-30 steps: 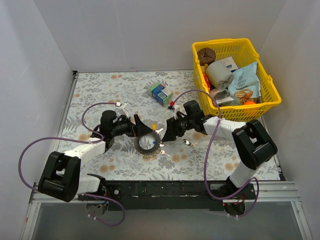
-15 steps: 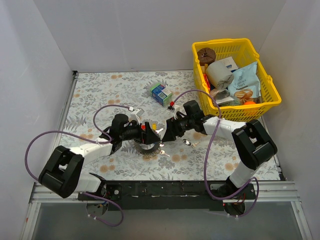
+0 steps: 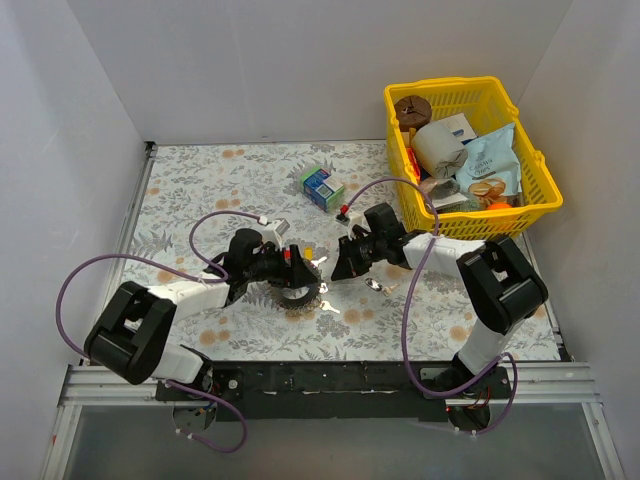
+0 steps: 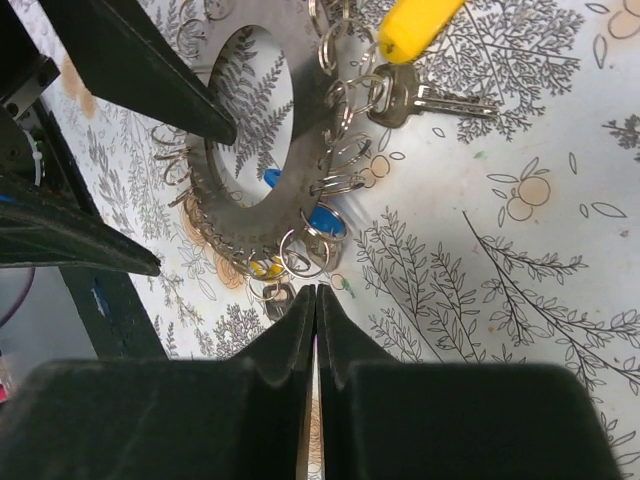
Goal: Put the keys on the keyring
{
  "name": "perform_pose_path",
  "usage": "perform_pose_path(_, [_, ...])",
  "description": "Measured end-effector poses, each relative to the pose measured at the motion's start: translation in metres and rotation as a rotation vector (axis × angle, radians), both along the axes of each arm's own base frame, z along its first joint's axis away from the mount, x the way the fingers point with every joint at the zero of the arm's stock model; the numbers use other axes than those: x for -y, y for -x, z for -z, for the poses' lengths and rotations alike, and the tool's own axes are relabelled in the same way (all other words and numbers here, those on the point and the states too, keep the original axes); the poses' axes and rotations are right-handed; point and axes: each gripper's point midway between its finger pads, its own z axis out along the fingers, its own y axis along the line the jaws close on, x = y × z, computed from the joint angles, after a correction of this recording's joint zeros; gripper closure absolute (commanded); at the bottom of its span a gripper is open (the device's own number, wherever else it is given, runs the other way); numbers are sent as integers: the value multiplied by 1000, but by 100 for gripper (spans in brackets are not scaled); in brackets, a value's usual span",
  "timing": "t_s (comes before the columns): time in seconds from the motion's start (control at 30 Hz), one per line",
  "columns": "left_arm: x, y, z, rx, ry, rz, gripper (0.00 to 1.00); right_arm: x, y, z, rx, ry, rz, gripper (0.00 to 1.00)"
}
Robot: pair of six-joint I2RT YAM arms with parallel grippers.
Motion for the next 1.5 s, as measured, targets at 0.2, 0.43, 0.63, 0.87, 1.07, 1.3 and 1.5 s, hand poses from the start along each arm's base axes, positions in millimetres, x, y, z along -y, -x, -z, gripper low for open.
perform_pose_path(0.2, [-10, -9, -2, 11, -35, -94, 32, 1, -1, 12, -24, 48, 24, 99])
perform_pose_path(0.43, [-24, -26, -42, 135, 9, -237, 32, -1, 13, 34, -64, 123, -12, 99])
perform_pose_path(0.63, [-26, -26, -32, 107, -13, -252, 32, -8, 24, 34, -79, 130, -43, 99])
perform_pose_path(0.87, [-28, -23, -25, 89, -22, -252, 31, -16, 11, 21, -45, 111, -35, 99])
perform_pose_path(1.07, [-28, -22, -24, 87, -24, -251, 30, -27, -2, 5, -5, 83, -33, 99])
perform_pose_path(1.3, [-27, -22, -22, 79, -28, -247, 30, -32, -10, -2, 18, 78, -27, 99])
perform_pose_path(1.5, [-27, -21, -18, 70, -34, -244, 29, -32, -15, 1, 26, 96, -15, 99])
